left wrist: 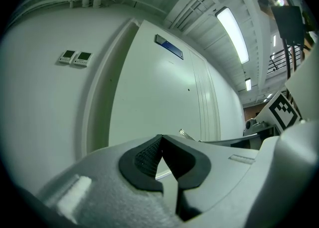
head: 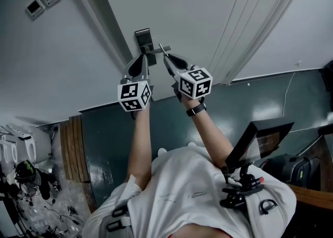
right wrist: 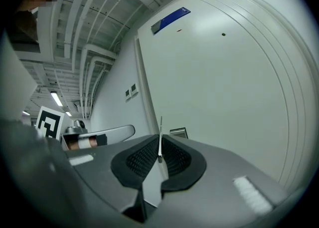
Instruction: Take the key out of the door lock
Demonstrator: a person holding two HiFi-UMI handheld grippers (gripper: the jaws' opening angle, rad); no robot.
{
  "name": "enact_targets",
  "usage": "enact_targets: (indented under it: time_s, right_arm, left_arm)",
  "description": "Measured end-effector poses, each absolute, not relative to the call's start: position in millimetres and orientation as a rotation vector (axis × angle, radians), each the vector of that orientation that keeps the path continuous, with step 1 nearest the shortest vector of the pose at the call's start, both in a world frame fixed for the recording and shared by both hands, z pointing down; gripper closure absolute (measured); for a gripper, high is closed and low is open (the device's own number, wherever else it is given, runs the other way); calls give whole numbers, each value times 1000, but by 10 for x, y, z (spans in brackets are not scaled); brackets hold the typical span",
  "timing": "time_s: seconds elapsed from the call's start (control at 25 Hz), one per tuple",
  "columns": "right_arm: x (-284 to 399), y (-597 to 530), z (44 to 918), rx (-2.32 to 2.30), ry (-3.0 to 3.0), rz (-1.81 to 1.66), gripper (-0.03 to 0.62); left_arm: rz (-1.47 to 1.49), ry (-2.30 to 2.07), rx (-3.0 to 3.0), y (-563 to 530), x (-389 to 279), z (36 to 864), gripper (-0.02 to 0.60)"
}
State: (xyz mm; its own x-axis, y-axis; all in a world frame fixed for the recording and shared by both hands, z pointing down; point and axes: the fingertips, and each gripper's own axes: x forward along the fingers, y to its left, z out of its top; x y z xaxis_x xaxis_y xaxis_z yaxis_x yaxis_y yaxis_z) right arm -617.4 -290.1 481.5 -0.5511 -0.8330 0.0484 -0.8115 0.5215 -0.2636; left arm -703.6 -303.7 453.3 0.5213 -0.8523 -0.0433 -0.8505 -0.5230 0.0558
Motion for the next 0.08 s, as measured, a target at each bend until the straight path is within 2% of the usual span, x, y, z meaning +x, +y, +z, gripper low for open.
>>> enact_targets:
  time_s: [0.08]
  right_arm:
    - [-6252,-2916,4827,-1444,2668,-391,568]
  left_arm:
    - [-105,-1516,2724,-3059,-7094,4539,581]
